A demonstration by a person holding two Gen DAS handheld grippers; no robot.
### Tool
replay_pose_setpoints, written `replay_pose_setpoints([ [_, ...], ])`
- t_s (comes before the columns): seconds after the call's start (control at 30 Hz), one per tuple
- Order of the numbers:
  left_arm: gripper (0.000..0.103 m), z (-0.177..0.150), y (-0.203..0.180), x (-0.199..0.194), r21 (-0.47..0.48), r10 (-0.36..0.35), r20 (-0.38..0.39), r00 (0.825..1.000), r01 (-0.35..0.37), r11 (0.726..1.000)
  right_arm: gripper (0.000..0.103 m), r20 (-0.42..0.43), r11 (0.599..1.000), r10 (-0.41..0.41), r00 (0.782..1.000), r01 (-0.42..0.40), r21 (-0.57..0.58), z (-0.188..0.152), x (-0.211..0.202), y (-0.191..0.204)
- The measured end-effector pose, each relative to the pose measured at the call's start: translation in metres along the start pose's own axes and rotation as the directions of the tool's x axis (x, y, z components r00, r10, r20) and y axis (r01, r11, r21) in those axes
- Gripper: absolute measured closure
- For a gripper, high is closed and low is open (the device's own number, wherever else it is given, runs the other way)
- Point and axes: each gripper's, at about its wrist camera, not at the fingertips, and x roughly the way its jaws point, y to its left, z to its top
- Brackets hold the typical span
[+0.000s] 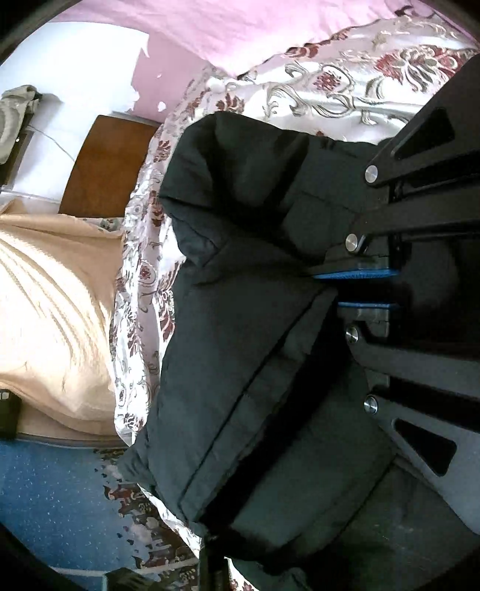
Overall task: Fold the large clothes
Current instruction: 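Lift the hem with both tools and fold it toward the collar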
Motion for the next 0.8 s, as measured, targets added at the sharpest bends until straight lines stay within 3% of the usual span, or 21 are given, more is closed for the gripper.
replay_pose_setpoints([
  [0.13, 0.093, 0.001, -0.002, -0.028, 0.007, -0.017, 0.023, 1.000, 0.017, 1.000, 0.094, -0.011, 1.000, 0.007, 1.000, -0.007, -0.001, 0.001, 0.006, 0.000],
  [0.2, 0.084, 0.003, -0.002, -0.035, 0.001, -0.020, 0.033, 0.999, 0.020, 1.000, 0.094, -0.009, 1.000, 0.012, 1.000, -0.012, 0.003, 0.002, 0.006, 0.000],
  [0.23, 0.076, 0.005, -0.003, -0.042, -0.010, -0.040, 0.050, 0.998, 0.041, 0.999, 0.094, -0.008, 1.000, 0.013, 1.000, -0.013, 0.005, 0.002, 0.007, 0.000],
  [0.33, 0.036, 0.014, -0.007, -0.053, -0.020, -0.050, 0.134, 0.990, 0.053, 0.998, 0.094, -0.009, 1.000, 0.014, 1.000, -0.014, 0.008, 0.001, 0.006, 0.000],
  [0.43, 0.035, 0.032, -0.016, -0.039, -0.008, -0.056, 0.130, 0.990, 0.057, 0.998, 0.094, -0.009, 1.000, 0.013, 1.000, -0.013, 0.008, 0.001, 0.006, 0.000],
  [0.53, 0.035, 0.044, -0.027, 0.000, 0.036, -0.010, 0.025, 1.000, 0.009, 0.999, 0.093, -0.012, 1.000, 0.015, 1.000, -0.015, -0.001, 0.002, 0.005, 0.000],
  [0.63, 0.035, 0.042, -0.030, 0.034, 0.056, 0.013, -0.074, 0.997, -0.009, 0.998, 0.090, -0.012, 0.998, 0.060, 0.998, -0.060, 0.006, 0.008, -0.006, -0.007],
  [0.7, 0.035, 0.039, -0.032, 0.041, 0.064, 0.017, -0.076, 0.997, -0.013, 0.998, 0.088, -0.005, 0.996, 0.089, 0.996, -0.089, 0.013, 0.013, -0.015, -0.014],
  [0.77, 0.035, 0.039, -0.030, 0.045, 0.062, 0.014, -0.071, 0.997, -0.009, 0.998, 0.080, 0.036, 0.991, 0.128, 0.991, -0.129, 0.026, 0.021, -0.034, -0.023],
  [0.8, 0.035, 0.039, -0.029, 0.045, 0.060, 0.013, -0.072, 0.997, -0.009, 0.998, 0.070, 0.050, 0.991, 0.131, 0.990, -0.133, 0.032, 0.024, -0.039, -0.026],
])
